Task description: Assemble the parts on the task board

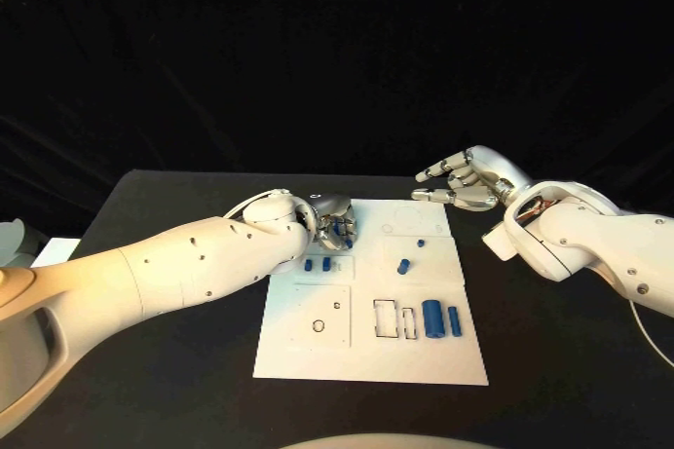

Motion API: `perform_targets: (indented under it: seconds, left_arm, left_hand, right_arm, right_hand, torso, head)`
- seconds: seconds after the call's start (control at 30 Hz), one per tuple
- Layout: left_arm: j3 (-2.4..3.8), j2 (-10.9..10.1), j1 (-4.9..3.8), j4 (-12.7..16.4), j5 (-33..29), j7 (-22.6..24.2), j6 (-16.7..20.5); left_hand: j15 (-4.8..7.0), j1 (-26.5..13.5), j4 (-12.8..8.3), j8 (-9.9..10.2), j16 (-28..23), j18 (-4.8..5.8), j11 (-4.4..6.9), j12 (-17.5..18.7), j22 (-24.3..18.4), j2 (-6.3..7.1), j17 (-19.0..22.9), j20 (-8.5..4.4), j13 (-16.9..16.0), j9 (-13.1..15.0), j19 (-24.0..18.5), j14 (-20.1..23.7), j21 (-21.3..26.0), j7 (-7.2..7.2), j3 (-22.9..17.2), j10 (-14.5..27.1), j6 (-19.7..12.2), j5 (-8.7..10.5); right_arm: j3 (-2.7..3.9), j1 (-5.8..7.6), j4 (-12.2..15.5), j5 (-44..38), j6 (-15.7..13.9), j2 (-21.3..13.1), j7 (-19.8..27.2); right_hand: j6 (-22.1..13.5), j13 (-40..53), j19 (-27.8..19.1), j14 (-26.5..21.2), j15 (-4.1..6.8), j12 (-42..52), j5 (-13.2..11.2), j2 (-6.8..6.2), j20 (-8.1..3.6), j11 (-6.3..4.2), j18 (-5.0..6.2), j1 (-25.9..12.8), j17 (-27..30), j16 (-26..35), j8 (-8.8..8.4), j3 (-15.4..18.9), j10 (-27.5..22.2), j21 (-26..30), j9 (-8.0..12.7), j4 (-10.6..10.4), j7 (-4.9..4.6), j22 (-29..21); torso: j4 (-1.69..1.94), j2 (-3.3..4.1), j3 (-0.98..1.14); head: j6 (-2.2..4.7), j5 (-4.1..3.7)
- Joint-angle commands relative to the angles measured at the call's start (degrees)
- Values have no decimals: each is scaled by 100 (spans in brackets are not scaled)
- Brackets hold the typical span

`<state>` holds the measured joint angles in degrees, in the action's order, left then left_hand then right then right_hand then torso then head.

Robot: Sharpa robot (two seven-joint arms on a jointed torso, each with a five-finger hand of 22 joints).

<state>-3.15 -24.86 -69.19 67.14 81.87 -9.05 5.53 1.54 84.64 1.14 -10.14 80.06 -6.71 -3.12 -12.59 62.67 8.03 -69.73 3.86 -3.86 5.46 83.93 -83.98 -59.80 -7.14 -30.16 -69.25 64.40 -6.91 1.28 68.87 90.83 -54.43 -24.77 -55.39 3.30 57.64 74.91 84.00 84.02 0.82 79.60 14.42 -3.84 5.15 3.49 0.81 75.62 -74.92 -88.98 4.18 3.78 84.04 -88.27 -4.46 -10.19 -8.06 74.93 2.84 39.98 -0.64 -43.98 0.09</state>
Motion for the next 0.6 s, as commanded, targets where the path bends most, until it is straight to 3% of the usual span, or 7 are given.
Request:
perform_targets:
  seconds: [0.03, 0.37, 0.6]
  left_arm:
    - [29, -87, 8, 92, -299, 91, 387]
    - [199, -579, -5, 585, -899, 69, 633]
    - [232, -1036, -22, 949, -1122, -80, 460]
  left_hand:
    - [29, -159, -47, 40, 31, 51, 1, 61, 12, 27, 17, -34, -11, -12, 131, -256, -37, -12, -89, -76, 64, -23]
    - [18, -279, -85, 82, 38, 47, -12, 152, 9, 64, 35, -27, -10, -20, 124, -252, -24, -31, -142, -103, 90, -16]
    - [17, -325, -103, 95, 39, 49, -10, 180, 25, 85, 47, -24, -13, -21, 124, -250, -37, -28, -147, -125, 106, -13]
  right_arm:
    - [0, -3, 2, -17, 71, 6, 50]
    - [0, -3, -15, -7, 74, 10, 52]
    - [0, -5, -28, -3, 74, 17, 46]
  right_hand:
    - [27, 949, 410, 546, 26, 1, 22, 41, -16, -41, 5, -15, -1282, 30, 10, 43, 142, 23, -1, -2, 9, 1159]
    - [27, 949, 410, 546, 26, 1, 22, 41, -16, -41, 5, -15, -1282, 30, 10, 43, 142, 23, -1, -2, 9, 1159]
    - [27, 949, 410, 546, 26, 1, 22, 41, -16, -41, 5, -15, -1282, 30, 10, 43, 142, 23, -1, -2, 9, 1159]
  torso:
    - [1, -3, 0]
    - [14, -10, 3]
    - [16, -2, 0]
  head:
    - [7, -14]
    - [30, -59]
    - [30, -56]
